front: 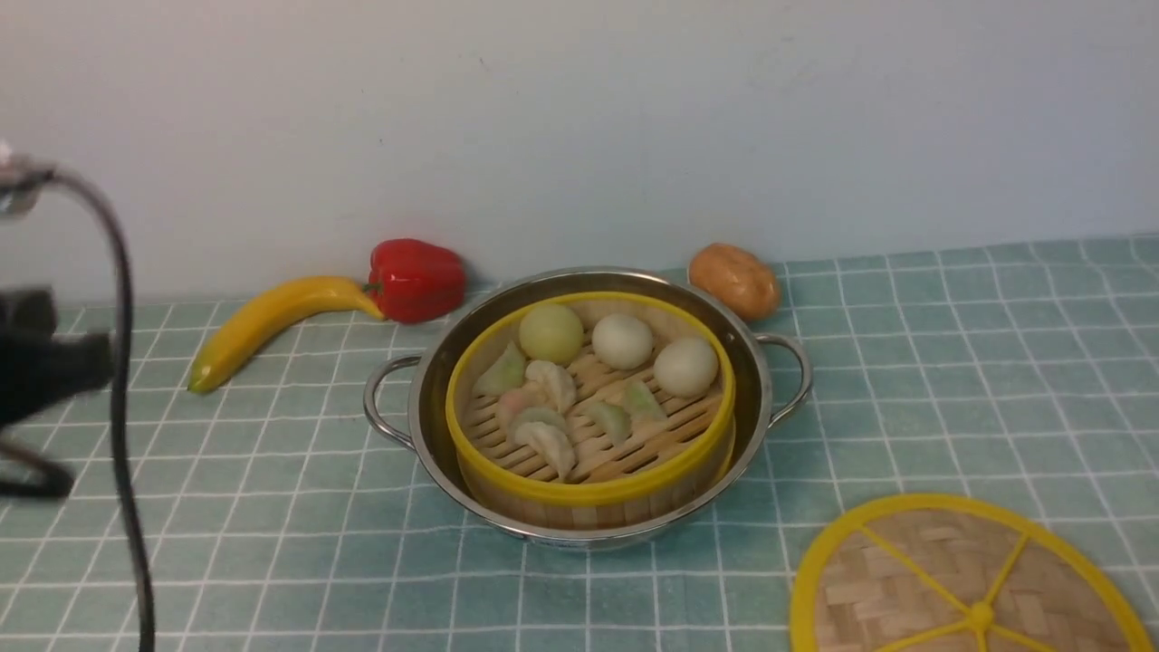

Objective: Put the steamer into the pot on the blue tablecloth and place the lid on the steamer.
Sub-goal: 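Move the gripper down to the bamboo steamer lid and grasp its center knob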

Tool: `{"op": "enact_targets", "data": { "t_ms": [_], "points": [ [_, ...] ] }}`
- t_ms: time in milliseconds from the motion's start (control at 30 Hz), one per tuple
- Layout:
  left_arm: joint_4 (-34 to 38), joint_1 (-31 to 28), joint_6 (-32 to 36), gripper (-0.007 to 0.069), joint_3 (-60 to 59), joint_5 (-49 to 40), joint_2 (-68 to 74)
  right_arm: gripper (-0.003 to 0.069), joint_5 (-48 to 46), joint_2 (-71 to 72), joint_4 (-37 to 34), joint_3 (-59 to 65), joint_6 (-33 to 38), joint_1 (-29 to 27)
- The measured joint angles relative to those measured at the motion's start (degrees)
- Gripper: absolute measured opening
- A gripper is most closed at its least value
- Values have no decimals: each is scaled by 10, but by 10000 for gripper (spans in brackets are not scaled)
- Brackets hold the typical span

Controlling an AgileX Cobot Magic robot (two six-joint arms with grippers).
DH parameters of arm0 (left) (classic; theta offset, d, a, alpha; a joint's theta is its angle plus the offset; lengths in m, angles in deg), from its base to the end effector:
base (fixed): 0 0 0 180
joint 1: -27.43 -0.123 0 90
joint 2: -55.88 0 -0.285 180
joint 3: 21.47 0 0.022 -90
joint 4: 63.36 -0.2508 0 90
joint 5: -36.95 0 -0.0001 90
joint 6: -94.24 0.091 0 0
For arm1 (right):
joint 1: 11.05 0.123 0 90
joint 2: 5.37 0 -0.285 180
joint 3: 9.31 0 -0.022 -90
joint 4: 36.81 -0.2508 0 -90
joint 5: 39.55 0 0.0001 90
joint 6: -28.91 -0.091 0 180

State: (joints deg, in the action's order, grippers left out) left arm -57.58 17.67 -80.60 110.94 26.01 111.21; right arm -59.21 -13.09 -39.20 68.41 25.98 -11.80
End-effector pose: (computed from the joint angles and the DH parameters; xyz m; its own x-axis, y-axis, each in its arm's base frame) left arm 0.1683 0.0272 0.2859 -0.3964 -0.0773 -0.9148 -0.1558 0.9877 -0.0159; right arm 0.0537 0.0006 0.1794 -0.2592 0.0937 -0.9613 0.0230 0.9956 0.0908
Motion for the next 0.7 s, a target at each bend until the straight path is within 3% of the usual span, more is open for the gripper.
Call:
{"op": "enact_targets", "data": {
  "t_ms": [133, 400, 500, 700],
  "points": [
    [8, -52, 14, 22, -127, 5, -117, 243, 0, 0, 0, 0, 0, 0],
    [-23, -59, 19, 33, -287, -24, -386, 243, 0, 0, 0, 0, 0, 0],
    [-30, -59, 19, 37, -300, -45, -459, 243, -1, 0, 0, 0, 0, 0],
    [-37, -34, 19, 43, -300, -87, -474, 243, 0, 0, 0, 0, 0, 0]
  ]
}}
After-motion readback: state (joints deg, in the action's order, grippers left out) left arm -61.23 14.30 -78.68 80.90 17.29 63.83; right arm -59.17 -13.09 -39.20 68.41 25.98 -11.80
